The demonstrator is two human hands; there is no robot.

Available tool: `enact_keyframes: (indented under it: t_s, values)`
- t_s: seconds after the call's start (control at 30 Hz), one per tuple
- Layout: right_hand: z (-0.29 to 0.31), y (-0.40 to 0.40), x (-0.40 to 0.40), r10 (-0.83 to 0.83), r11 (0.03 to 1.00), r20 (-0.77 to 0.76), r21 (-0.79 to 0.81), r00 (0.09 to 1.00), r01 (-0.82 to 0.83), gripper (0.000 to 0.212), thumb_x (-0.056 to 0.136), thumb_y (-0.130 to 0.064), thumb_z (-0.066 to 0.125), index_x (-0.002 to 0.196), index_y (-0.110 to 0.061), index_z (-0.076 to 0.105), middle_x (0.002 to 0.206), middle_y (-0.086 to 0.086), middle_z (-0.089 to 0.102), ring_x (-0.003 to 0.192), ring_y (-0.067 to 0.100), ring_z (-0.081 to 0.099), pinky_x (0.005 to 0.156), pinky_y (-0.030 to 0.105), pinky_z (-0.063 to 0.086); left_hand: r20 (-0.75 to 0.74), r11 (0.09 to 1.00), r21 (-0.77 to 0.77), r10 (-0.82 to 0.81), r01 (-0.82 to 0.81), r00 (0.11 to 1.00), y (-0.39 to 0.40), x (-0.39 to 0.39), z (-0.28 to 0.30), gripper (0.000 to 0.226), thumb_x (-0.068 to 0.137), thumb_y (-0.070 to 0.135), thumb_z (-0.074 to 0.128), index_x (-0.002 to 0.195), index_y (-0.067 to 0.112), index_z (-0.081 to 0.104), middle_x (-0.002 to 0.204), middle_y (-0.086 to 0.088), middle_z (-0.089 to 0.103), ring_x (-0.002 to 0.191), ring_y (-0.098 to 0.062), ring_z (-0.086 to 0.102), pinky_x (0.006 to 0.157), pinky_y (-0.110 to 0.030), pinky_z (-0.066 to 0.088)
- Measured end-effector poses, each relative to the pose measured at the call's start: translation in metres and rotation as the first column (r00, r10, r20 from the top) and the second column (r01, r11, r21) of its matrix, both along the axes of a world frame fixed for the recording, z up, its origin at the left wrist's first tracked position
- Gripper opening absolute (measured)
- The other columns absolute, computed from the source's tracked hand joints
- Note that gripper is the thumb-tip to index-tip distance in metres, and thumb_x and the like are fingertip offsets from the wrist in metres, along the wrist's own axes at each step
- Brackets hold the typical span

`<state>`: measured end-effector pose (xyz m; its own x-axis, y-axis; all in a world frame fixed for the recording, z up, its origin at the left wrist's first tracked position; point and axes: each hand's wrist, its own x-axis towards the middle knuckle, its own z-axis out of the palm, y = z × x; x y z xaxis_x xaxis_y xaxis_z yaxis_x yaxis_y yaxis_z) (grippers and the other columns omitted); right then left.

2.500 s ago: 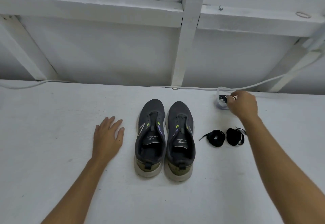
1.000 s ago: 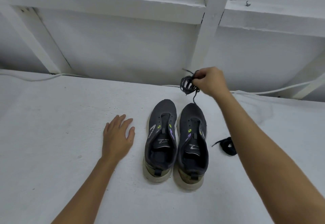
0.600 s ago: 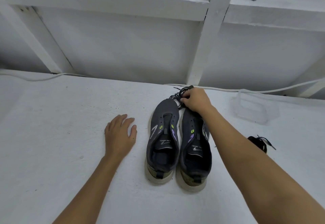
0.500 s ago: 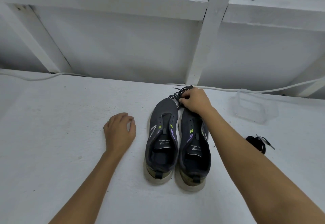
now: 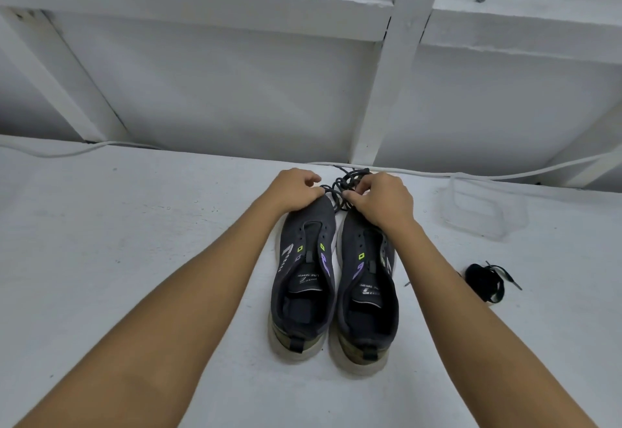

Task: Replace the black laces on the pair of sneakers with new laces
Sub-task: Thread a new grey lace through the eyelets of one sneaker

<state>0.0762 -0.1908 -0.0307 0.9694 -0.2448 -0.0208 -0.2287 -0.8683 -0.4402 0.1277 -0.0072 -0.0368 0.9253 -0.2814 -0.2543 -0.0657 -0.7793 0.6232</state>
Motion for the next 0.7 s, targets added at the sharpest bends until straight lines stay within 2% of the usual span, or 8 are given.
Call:
enact_keyframes:
  t_s: [0.13,0.23,0.3,0.37,0.5,0.57,0.63,0.7]
  values:
    - [-0.003,0.002,-0.001,0.016,1.000,0.015,0.009,1.000,-0.017,0.027,0.083,-0.049,0.074,0.074,-0.026,0.063,0.094,-0.007,0.055,0.101,0.022,0.059,0.071,0.029,0.037,-0.036,0.997,0.075,0.023,-0.020,0.999,-0.015,0.010,-0.006,0.035,0.090,0.037,0.063,0.123,0.026,0.069,0.133,0.003,0.063,0.126,-0.019,0.053,0.107,-0.033,0.042]
    - [-0.007,0.003,0.000,0.016,1.000,0.033,0.026,0.999,-0.016,0.028,0.082,-0.049,0.075,0.076,-0.025,0.063,0.099,-0.006,0.061,0.100,0.022,0.059,0.071,0.030,0.038,-0.072,0.992,0.076,0.106,-0.100,0.992,-0.024,0.013,-0.011,0.023,0.085,0.034,0.063,0.102,0.023,0.075,0.121,0.003,0.069,0.117,-0.021,0.058,0.100,-0.037,0.049]
    - [-0.007,0.003,0.001,-0.003,1.000,0.032,0.029,0.999,0.002,0.027,0.083,-0.046,0.074,0.079,-0.023,0.061,0.098,-0.005,0.063,0.097,0.022,0.060,0.070,0.030,0.036,-0.083,0.989,0.077,0.133,-0.126,0.988,-0.027,0.014,-0.013,0.022,0.084,0.031,0.062,0.095,0.018,0.075,0.112,0.000,0.070,0.110,-0.023,0.060,0.095,-0.037,0.051]
    - [-0.007,0.000,0.002,-0.022,0.999,0.039,0.024,0.999,0.021,0.026,0.082,-0.043,0.074,0.079,-0.023,0.057,0.097,-0.005,0.063,0.097,0.023,0.059,0.070,0.030,0.035,-0.062,0.992,0.027,0.122,-0.120,0.991,-0.028,0.014,-0.010,0.015,0.087,0.024,0.060,0.093,0.018,0.073,0.106,0.002,0.069,0.106,-0.021,0.060,0.091,-0.033,0.051]
    - [-0.006,-0.004,0.001,-0.030,0.999,0.110,0.017,0.993,0.028,0.025,0.080,-0.042,0.076,0.081,-0.022,0.061,0.104,-0.002,0.058,0.106,0.025,0.054,0.074,0.032,0.037,0.025,0.990,-0.135,0.050,-0.047,0.998,-0.021,0.010,0.012,0.010,0.095,0.021,0.059,0.097,0.018,0.068,0.091,0.001,0.067,0.079,-0.011,0.056,0.064,-0.020,0.039]
    - [-0.003,-0.003,0.001,-0.031,0.999,0.189,0.037,0.981,0.024,0.022,0.079,-0.040,0.076,0.083,-0.022,0.063,0.102,-0.002,0.058,0.106,0.026,0.053,0.074,0.033,0.039,0.039,0.978,-0.211,0.012,-0.004,0.999,-0.014,0.009,0.025,0.007,0.095,0.022,0.060,0.096,0.019,0.067,0.090,-0.001,0.070,0.078,-0.013,0.059,0.065,-0.020,0.042]
    - [0.005,-0.002,0.001,-0.030,0.998,0.257,0.065,0.966,0.013,0.017,0.081,-0.037,0.073,0.087,-0.023,0.065,0.101,-0.003,0.060,0.104,0.024,0.054,0.074,0.032,0.041,0.050,0.964,-0.265,-0.022,0.035,0.998,-0.007,0.009,0.037,0.006,0.097,0.023,0.060,0.096,0.020,0.065,0.086,0.001,0.070,0.081,-0.015,0.063,0.073,-0.027,0.046]
    - [0.015,0.000,0.002,0.007,0.993,0.290,0.107,0.957,-0.040,0.015,0.083,-0.031,0.068,0.097,-0.026,0.068,0.103,-0.004,0.062,0.102,0.021,0.057,0.075,0.030,0.042,0.065,0.943,-0.323,-0.059,0.077,0.996,-0.002,0.007,0.051,0.006,0.098,0.021,0.059,0.095,0.020,0.063,0.079,0.003,0.067,0.074,-0.011,0.061,0.071,-0.024,0.046]
